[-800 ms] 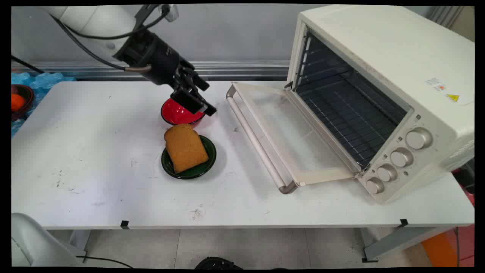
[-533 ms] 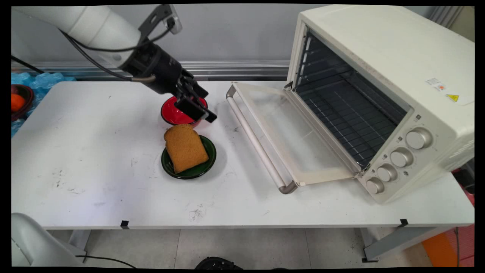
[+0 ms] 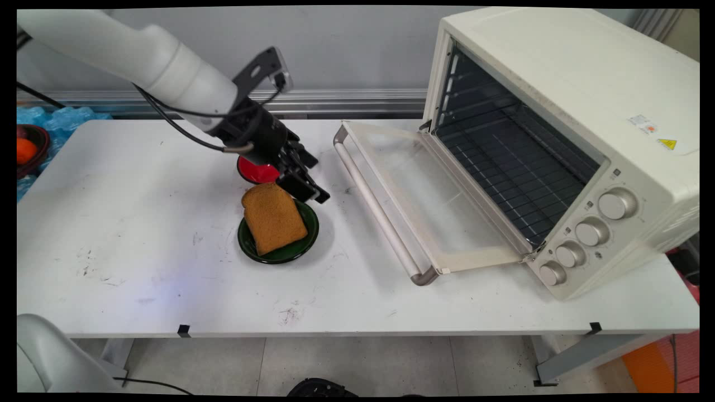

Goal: Close the oven

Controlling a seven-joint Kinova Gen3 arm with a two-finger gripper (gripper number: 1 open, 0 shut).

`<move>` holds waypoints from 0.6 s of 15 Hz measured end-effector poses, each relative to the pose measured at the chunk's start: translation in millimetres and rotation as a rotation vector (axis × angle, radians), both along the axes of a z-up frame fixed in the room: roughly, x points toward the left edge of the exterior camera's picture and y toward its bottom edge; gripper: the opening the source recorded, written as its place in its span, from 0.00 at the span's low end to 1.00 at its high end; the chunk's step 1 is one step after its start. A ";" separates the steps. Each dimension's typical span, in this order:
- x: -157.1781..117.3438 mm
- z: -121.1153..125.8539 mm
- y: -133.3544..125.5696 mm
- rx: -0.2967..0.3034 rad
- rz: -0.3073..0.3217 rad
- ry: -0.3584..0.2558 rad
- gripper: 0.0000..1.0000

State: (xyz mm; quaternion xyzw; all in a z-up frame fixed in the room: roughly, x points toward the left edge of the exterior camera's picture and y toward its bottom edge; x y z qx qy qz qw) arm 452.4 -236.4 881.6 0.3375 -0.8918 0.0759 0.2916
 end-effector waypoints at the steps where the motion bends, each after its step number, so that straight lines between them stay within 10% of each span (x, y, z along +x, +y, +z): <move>1: -1.2 -4.2 -1.7 0.001 -0.002 -0.003 1.00; 9: -18.7 -51.3 -22.4 0.009 -0.013 -0.016 1.00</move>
